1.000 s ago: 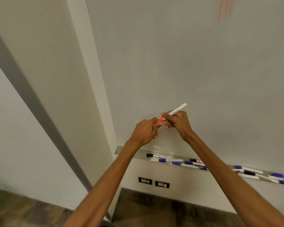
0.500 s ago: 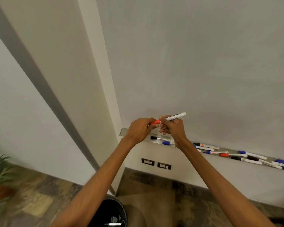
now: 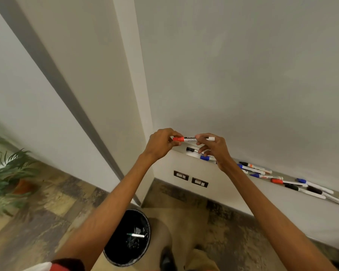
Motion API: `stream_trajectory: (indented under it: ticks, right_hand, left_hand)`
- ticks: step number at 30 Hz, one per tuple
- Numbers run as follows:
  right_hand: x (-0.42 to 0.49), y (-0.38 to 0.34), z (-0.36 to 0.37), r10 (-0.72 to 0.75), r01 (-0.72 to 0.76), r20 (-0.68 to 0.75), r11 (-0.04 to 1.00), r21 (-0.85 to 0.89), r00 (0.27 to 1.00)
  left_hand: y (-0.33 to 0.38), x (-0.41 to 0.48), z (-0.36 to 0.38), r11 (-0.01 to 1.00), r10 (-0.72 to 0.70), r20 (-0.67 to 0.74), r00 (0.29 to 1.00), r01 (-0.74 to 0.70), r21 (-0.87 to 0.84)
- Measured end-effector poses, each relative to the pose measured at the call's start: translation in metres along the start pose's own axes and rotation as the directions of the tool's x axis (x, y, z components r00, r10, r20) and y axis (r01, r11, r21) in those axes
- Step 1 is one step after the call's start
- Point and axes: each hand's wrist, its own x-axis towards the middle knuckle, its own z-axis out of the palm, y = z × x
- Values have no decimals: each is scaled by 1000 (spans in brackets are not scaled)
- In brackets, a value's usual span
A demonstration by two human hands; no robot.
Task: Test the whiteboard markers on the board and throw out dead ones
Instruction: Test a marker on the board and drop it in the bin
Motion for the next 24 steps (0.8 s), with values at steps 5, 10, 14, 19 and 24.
stream_trajectory:
  ticks: [5, 10, 14, 19, 24]
  right_hand:
    - [19, 15, -8, -51, 80, 150, 978, -190, 987]
    - [37, 40, -3, -29, 93, 205, 946, -310, 978]
    - [45, 55, 2, -8, 88, 220, 929, -358, 975]
    - [65, 77, 12, -9, 79, 171, 909, -409, 985]
    - [88, 106, 32, -101, 103, 33, 854, -510, 994]
  left_hand:
    - [-10, 5, 7, 991, -76, -14, 997, 77, 108]
    - [-22, 5, 19, 977, -133, -62, 989, 141, 160]
    - [-36, 4, 33, 972, -185, -58, 981, 192, 138]
    - [-58, 22, 44, 966, -202, -52, 978, 208, 156]
    - [-86, 54, 64, 967, -212, -41, 976, 216, 138]
